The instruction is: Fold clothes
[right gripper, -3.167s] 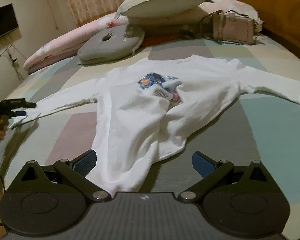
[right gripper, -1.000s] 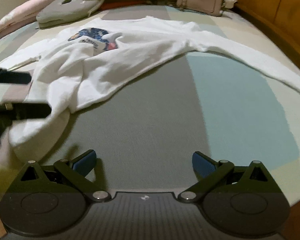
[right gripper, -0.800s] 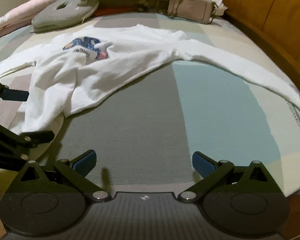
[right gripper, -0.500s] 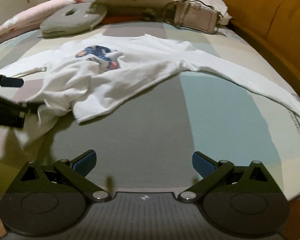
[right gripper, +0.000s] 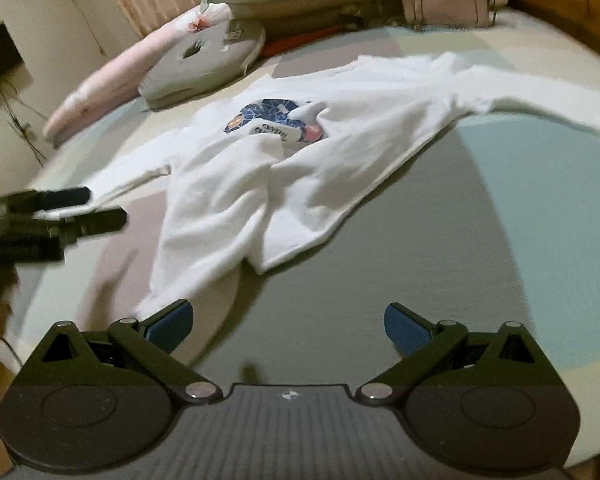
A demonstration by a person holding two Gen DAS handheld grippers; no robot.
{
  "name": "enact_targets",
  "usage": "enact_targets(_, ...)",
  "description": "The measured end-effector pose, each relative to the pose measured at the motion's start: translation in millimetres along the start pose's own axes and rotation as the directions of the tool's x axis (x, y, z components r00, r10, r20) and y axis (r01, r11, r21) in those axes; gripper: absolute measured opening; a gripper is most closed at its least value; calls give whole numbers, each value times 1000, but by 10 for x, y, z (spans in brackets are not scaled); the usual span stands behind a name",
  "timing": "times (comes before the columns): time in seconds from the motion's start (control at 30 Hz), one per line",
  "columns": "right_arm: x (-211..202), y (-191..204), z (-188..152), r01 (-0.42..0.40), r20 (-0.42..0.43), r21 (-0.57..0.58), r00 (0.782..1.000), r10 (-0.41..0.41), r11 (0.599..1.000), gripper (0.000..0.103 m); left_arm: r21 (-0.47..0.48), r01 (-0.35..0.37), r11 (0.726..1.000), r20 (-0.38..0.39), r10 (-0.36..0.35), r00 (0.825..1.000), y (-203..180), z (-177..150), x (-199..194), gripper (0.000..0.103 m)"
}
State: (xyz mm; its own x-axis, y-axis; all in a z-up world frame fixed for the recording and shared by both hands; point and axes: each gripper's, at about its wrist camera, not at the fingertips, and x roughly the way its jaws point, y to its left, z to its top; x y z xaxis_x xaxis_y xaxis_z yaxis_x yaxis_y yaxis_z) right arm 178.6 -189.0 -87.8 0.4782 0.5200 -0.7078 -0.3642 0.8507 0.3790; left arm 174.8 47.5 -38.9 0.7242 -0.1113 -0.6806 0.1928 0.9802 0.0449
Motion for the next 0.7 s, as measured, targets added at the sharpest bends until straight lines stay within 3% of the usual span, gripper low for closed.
enact_targets(0.07,-1,-53,2,-37,3,38,999,37,999,103,47,63,997,-29,-61,998,-177,-16,84,93)
enact_targets(0.17,-53,-156,-8,-20,3,73,1000,19,997,103,122,101,987,-68,-93,993,-446,-80,193,93)
enact_targets(0.3,-157,-344,-30,2,13,130,1000,-3,992,103,227,82,971,-97,-61,993,-688,-145,330,93)
enact_targets(0.37,-178,-403,-17,-33,25,169,999,29,985,103,259,19,966,-91,5,996,-714,-167,359,93)
enact_targets(0.63,143,-360,142,-233,26,244,972,234,941,103,152,-117,981,-107,134,985,-271,-208,411,95)
enact_targets(0.7,287,-319,170,-253,4,240,966,259,937,103,89,-82,993,-118,92,989,-133,-242,415,95)
